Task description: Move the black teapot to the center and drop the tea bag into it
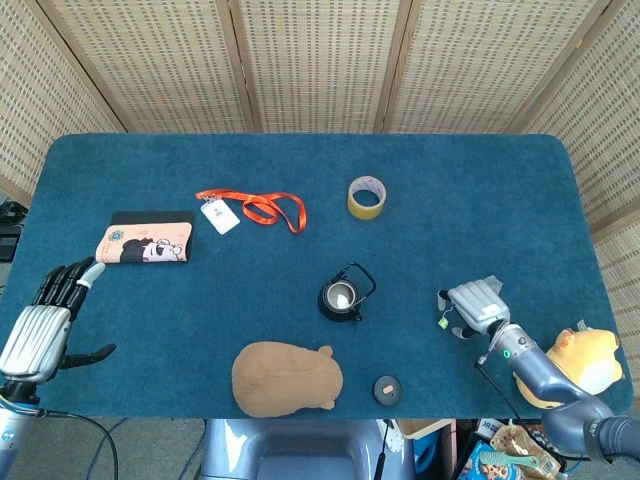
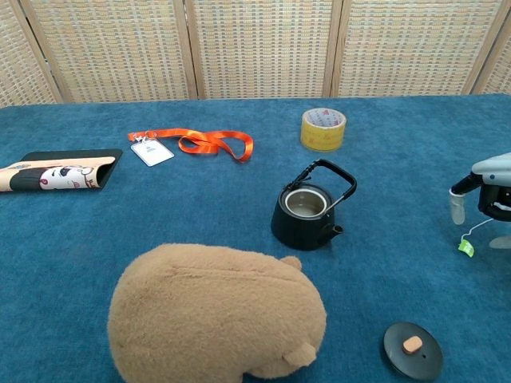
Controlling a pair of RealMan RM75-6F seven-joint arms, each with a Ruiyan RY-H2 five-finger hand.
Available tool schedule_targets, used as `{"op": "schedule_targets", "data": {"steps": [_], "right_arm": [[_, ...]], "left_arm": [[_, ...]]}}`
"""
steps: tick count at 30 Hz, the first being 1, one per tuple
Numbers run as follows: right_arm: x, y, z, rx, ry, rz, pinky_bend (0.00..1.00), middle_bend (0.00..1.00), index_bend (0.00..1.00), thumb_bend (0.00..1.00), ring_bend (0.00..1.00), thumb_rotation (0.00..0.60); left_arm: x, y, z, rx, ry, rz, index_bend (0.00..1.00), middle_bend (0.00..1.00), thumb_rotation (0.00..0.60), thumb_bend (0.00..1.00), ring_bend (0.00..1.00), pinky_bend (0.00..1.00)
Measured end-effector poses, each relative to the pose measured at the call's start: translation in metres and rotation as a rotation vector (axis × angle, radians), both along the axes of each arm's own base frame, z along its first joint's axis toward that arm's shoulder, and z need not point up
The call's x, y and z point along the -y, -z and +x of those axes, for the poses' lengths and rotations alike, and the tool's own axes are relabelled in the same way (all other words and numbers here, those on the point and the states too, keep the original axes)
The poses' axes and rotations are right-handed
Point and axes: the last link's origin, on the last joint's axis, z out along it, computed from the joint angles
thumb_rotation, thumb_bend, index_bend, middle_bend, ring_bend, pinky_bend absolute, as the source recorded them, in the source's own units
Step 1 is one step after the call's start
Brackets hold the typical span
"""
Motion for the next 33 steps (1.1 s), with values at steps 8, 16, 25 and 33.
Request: {"op": "schedule_targets", "data": {"steps": [8, 16, 25, 33], "right_arm": [[-0.001, 0.008, 0.001, 0.008, -0.008, 0.004, 0.77, 0.92, 0.5, 0.38, 0.93, 0.6], [0.002, 0.014, 0.003, 0.014, -0.012, 0.009, 0.77, 0.92, 0.52, 0.39, 0.93, 0.6], [0.003, 0.019, -0.001, 0.015, -0.004, 0.0, 0.77, 0.92, 0.53, 0.45, 0.94, 0.6], [0.002, 0.021, -0.005, 0.018, 0.003, -0.019, 0.77, 0.92, 0.53, 0.46, 0.94, 0.6]], "left_arm": [[0.001, 0.0, -0.001, 0.008, -0.006, -0.009, 0.0, 0.0, 0.6, 0.1, 0.0, 0.0], [0.002, -0.002, -0.004, 0.008, -0.013, -0.006, 0.0, 0.0, 0.6, 0.1, 0.0, 0.0], [0.002, -0.002, -0.006, 0.01, -0.019, -0.01, 0.0, 0.0, 0.6, 0.1, 0.0, 0.0], [0.001, -0.002, -0.007, 0.013, -0.02, -0.012, 0.0, 0.0, 0.6, 0.1, 0.0, 0.0]]}}
